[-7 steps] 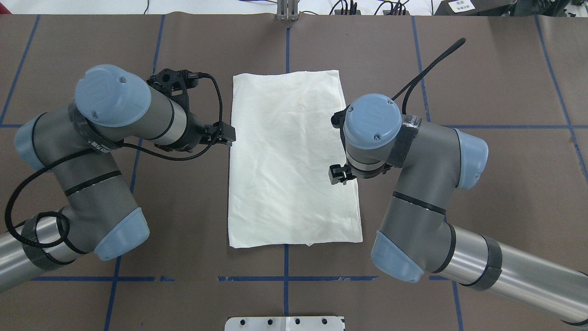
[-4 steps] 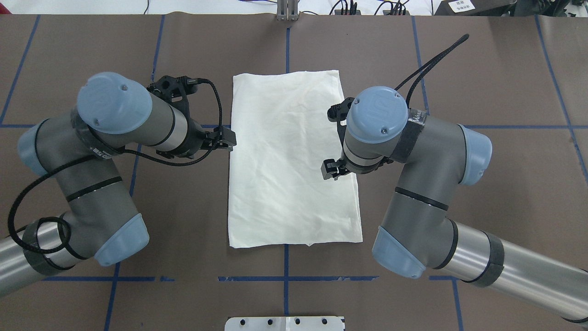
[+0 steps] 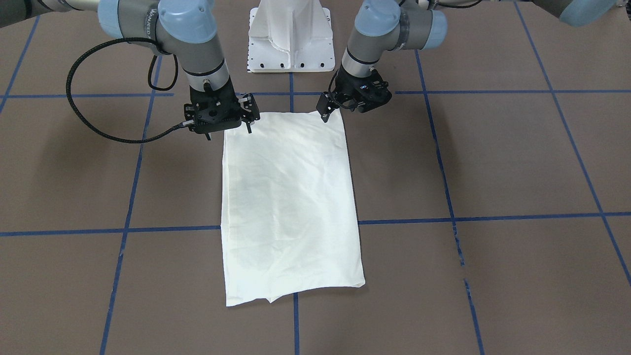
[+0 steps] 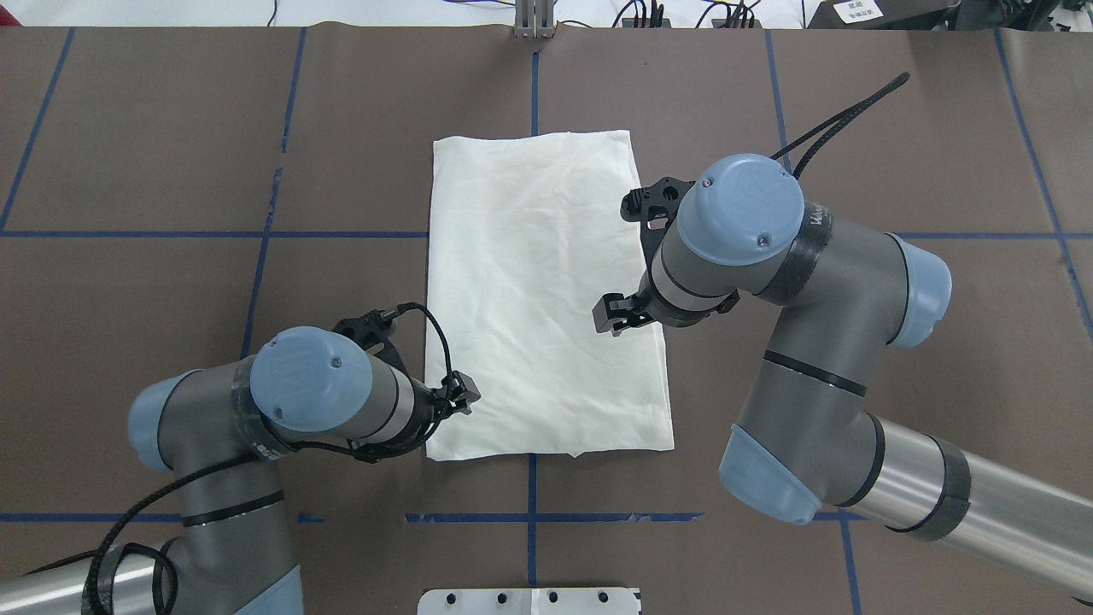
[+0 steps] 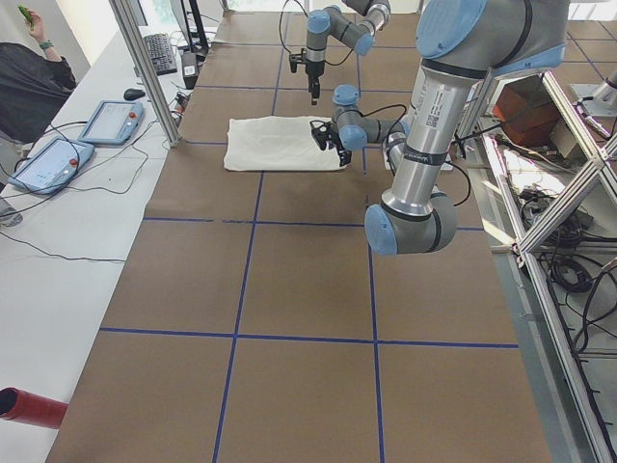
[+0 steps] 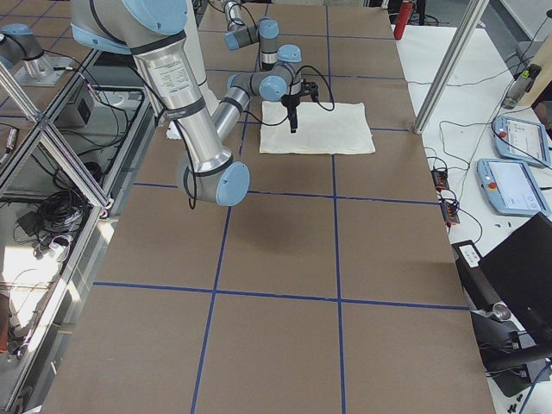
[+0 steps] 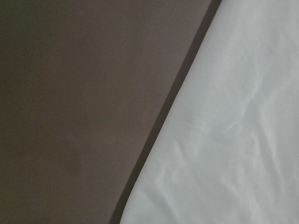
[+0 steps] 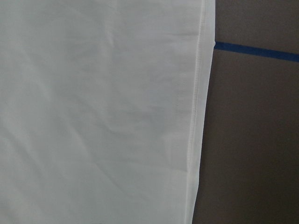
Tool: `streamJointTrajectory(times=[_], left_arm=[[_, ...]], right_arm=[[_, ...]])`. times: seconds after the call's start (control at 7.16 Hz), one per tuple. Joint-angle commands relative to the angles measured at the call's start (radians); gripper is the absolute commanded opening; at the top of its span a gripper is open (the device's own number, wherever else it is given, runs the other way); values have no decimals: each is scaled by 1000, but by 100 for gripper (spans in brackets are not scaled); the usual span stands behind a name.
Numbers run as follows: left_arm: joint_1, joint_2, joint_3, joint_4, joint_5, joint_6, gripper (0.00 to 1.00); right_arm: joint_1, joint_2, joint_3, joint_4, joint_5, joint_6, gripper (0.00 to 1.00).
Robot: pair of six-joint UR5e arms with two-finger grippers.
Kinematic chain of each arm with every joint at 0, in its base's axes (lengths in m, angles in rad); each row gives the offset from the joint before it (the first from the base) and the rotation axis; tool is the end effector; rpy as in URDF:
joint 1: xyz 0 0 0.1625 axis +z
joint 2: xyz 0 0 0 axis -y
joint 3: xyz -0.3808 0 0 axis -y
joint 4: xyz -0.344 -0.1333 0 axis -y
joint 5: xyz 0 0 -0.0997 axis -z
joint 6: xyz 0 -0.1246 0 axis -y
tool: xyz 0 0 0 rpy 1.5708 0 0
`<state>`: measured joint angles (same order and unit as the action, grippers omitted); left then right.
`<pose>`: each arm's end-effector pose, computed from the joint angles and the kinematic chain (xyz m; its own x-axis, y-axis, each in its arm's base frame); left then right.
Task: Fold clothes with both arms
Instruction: 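Release the bundle and raise the right gripper while the left gripper lowers nearby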
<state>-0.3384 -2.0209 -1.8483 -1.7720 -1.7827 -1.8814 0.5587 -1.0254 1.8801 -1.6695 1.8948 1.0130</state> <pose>0.5114 -0.2935 0.2697 0.4872 -0.4882 -0.7241 0.3304 0.8706 -0.3647 -0.4396 -0.3852 0.2461 0.6914 -0.1595 0.7046 0.0573 0.9844 0.1666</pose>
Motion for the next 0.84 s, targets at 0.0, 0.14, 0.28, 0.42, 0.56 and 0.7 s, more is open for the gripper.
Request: streamJointTrajectory(times=[0.0, 0.14, 0.28, 0.42, 0.56, 0.7], left_arm=[[29, -5, 7, 32, 26, -27, 83], [30, -4, 7, 34, 32, -27, 76], [30, -2, 12, 34, 34, -27, 70], [30, -4, 17, 34, 34, -27, 67], [33, -4, 20, 34, 34, -28, 64], [35, -5, 24, 34, 34, -28, 62]], right_arm=[[3, -1, 1, 0, 0, 2, 100], [3, -1, -1, 0, 0, 2, 100], [3, -1, -1, 0, 0, 4, 100], [4, -1, -1, 0, 0, 3, 100], [6, -2, -1, -1, 0, 2, 100], [7, -1, -1, 0, 0, 2, 100]])
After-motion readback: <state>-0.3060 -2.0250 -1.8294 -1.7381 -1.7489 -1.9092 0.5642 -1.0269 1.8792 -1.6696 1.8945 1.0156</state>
